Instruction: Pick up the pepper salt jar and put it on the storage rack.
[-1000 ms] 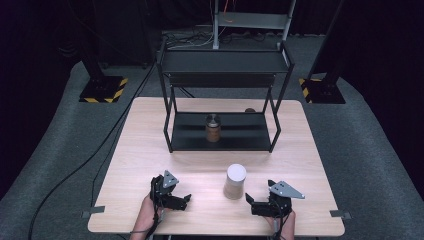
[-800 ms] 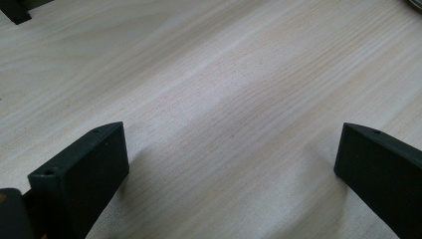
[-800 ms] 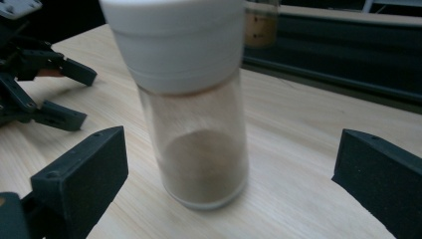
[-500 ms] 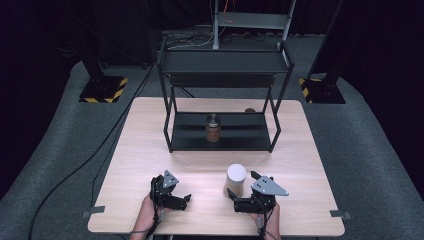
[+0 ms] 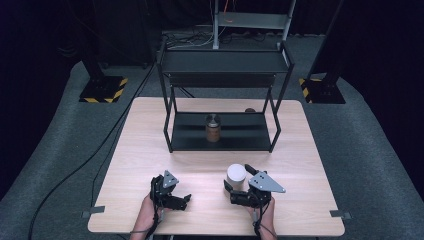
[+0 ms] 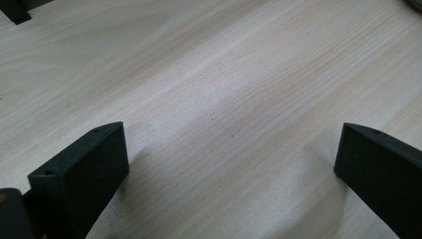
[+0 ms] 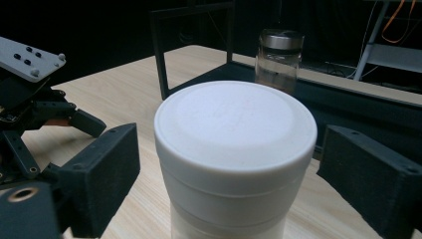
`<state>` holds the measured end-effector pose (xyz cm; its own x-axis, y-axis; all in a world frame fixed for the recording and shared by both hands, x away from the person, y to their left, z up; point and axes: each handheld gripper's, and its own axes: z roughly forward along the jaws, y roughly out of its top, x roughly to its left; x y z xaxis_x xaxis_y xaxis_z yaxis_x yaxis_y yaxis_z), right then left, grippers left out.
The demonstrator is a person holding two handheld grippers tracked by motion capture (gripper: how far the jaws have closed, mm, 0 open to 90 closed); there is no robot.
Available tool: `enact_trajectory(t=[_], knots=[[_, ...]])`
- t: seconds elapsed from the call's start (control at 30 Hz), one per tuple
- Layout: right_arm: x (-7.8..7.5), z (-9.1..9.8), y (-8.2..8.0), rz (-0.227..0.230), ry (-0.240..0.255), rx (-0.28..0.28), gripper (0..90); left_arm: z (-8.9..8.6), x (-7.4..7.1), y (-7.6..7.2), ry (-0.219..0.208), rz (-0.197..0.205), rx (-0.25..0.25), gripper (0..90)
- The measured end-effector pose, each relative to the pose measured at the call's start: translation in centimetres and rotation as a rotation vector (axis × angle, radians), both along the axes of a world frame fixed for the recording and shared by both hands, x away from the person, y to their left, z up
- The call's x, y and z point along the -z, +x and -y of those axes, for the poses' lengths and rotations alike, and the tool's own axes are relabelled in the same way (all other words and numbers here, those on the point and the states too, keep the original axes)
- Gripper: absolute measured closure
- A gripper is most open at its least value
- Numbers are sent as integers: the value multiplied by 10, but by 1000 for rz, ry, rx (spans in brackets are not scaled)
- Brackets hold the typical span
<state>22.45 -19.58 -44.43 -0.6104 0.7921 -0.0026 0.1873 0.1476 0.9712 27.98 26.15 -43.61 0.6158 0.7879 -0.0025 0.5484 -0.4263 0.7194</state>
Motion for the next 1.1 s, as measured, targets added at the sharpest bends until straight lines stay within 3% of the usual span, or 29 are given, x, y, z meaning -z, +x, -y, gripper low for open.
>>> enact_trajectory(t=[0.6, 1.1], knots=[[4, 0, 4, 15, -21, -18, 325, 0, 0, 0, 0, 0, 0, 0], [4, 1, 3, 19, -20, -19, 332, 0, 0, 0, 0, 0, 0, 0]])
